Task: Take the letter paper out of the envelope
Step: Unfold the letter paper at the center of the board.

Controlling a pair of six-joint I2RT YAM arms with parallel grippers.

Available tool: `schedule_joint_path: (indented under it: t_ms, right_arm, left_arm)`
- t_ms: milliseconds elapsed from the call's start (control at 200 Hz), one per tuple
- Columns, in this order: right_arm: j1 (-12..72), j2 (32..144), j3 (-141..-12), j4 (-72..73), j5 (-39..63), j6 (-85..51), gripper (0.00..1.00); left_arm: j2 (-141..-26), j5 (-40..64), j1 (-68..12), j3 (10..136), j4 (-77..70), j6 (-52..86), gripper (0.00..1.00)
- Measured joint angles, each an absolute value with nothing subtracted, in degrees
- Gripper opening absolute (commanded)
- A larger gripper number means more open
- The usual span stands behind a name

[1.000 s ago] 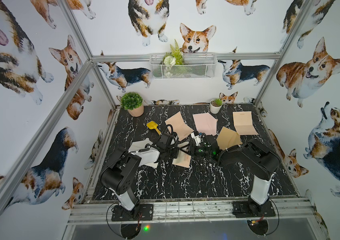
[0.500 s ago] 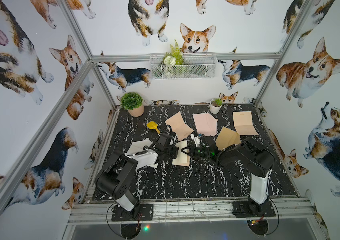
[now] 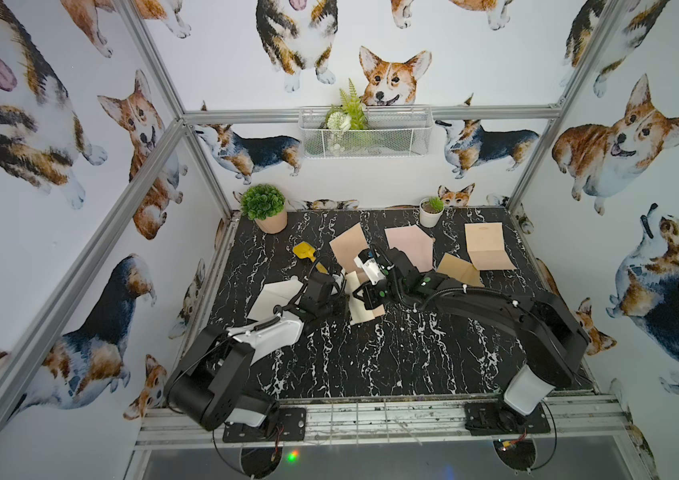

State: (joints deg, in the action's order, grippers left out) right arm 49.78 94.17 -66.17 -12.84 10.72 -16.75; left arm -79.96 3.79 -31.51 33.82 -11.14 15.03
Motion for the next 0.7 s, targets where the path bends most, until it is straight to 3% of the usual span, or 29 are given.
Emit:
schedule_joint_path:
  t_ms: [140, 355, 521, 701]
  right_arm:
    - [52.62, 87.35, -62.74, -23.03, -3.49, -4.95, 0.00]
    - [63.46, 84.07, -52.56, -23.33, -24.53, 11.29, 0.00]
    - [68.86, 84.31, -46.59, -14.98, -36.03, 20.78, 0.00]
    - [73.63, 86.85, -37.95, 3.40, -43.64, 31.75, 0.00]
  left_arm:
    - [-71.85, 0.38, -30.79, 29.58, -13.26, 15.22, 0.00]
    - [-69.10, -1.43, -29.63, 27.97, -15.20, 15.66, 0.00]
    - [-73.03, 4.54, -29.54, 28.60, -17.06, 16.67, 0.00]
    - [-76.23, 16.29, -29.54, 29.02, -22.96, 16.45, 0.00]
